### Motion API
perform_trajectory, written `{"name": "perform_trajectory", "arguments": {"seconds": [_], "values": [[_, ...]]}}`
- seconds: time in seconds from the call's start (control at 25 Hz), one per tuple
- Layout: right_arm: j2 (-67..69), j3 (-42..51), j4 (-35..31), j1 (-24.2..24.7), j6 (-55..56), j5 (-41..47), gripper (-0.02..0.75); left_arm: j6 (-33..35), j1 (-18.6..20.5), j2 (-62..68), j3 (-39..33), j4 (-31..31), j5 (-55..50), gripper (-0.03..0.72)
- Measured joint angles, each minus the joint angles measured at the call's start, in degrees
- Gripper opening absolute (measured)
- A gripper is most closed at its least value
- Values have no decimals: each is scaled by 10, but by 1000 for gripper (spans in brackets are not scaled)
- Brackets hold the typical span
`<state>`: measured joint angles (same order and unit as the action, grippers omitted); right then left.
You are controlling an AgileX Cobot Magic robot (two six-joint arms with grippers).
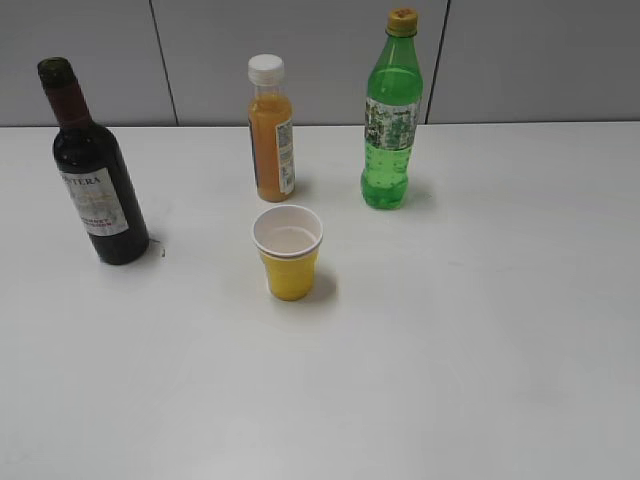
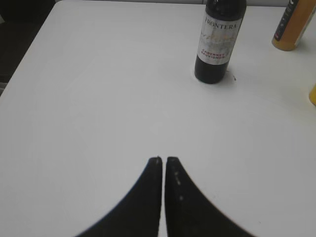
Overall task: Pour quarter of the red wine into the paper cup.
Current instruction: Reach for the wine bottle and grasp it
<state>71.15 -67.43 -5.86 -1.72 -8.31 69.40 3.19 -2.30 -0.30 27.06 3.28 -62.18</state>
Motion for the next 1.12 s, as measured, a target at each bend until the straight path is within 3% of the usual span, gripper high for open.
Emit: {"name": "perform_trajectory", "arguments": {"seconds": [0.6, 1.12], "values": [[-425, 343, -25, 0, 0, -57, 595, 0, -1, 0, 0, 0, 0, -1], [-681, 389, -20, 0, 10, -89, 593, 0, -1, 0, 0, 0, 0, -1]]}}
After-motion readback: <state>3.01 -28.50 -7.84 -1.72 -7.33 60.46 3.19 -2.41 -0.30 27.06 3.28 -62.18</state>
